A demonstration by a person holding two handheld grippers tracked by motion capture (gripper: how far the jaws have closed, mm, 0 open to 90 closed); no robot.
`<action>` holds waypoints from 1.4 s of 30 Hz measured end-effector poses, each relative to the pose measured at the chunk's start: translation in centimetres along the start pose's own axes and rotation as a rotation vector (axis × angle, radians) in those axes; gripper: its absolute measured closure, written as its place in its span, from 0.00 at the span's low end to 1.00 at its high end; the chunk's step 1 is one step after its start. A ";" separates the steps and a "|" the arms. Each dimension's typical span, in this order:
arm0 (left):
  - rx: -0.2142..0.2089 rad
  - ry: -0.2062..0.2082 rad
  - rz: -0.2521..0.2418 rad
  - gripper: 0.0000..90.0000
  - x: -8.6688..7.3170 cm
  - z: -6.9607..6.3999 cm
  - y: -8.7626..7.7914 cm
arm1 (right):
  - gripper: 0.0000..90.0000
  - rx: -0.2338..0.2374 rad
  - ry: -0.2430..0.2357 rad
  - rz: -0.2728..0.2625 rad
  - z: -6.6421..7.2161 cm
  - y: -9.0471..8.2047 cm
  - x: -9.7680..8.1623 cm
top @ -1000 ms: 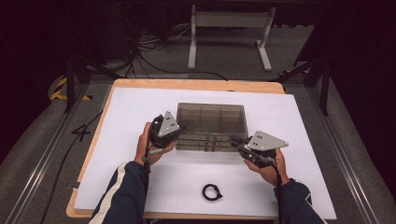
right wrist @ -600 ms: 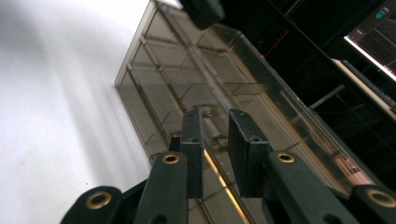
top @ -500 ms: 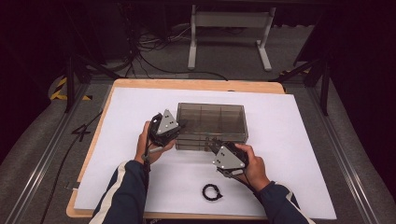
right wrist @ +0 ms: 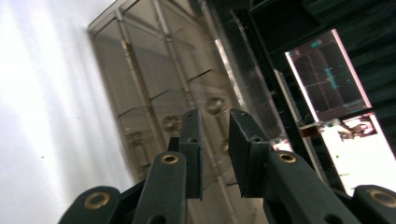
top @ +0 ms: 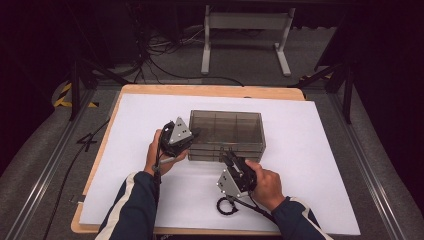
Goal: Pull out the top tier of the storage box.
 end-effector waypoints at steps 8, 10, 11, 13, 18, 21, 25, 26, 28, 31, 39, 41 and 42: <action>0.002 0.001 -0.001 0.99 0.0 0.0 0.1 | 0.80 -0.085 -0.102 0.091 0.1 0.6 0.3; 0.001 0.002 -0.001 0.99 0.0 0.0 0.1 | 0.80 -0.109 -0.111 0.114 0.1 1.0 0.0; 0.000 0.001 -0.002 0.99 0.0 0.0 0.1 | 0.82 -0.107 -0.112 0.122 0.0 1.0 -0.1; -0.001 -0.001 -0.002 0.99 0.0 0.0 0.1 | 0.82 -0.115 -0.104 0.114 -0.1 1.0 -0.1; 0.002 0.002 -0.001 0.99 0.1 0.0 0.1 | 0.86 -0.140 -0.131 0.132 -0.1 1.1 -0.1; 0.000 0.000 -0.003 0.99 0.1 0.0 0.1 | 0.87 -0.166 -0.173 0.154 0.1 1.2 0.0; -0.004 -0.004 -0.004 0.99 0.1 0.0 0.1 | 0.89 -0.194 -0.216 0.185 0.2 1.3 0.1; -0.005 -0.004 -0.004 0.99 0.1 0.0 0.1 | 0.89 -0.217 -0.243 0.199 0.4 1.4 0.2; -0.006 -0.005 -0.005 0.99 0.1 0.0 0.1 | 0.89 -0.232 -0.276 0.211 0.5 1.5 0.3; -0.005 -0.005 -0.005 0.99 0.0 0.0 0.1 | 0.90 -0.239 -0.273 0.216 0.5 1.5 0.3; -0.001 -0.001 -0.004 0.99 0.1 0.0 0.1 | 0.90 -0.222 -0.261 0.211 0.5 1.3 0.3; -0.003 -0.005 -0.005 0.99 0.0 0.0 0.1 | 0.90 -0.220 -0.258 0.209 0.6 1.1 0.3; -0.002 -0.005 -0.005 0.99 0.0 0.0 0.1 | 0.90 -0.217 -0.258 0.208 0.6 1.0 0.3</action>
Point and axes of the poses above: each handheld gripper's, and its own axes: y roughly forward along the jaws, x roughly out of its top, z roughly to its left, the point moved 7 cm from there along y, roughly forward along the jaws, and after that the axes turned 5 degrees about x, right-handed, at the moved point
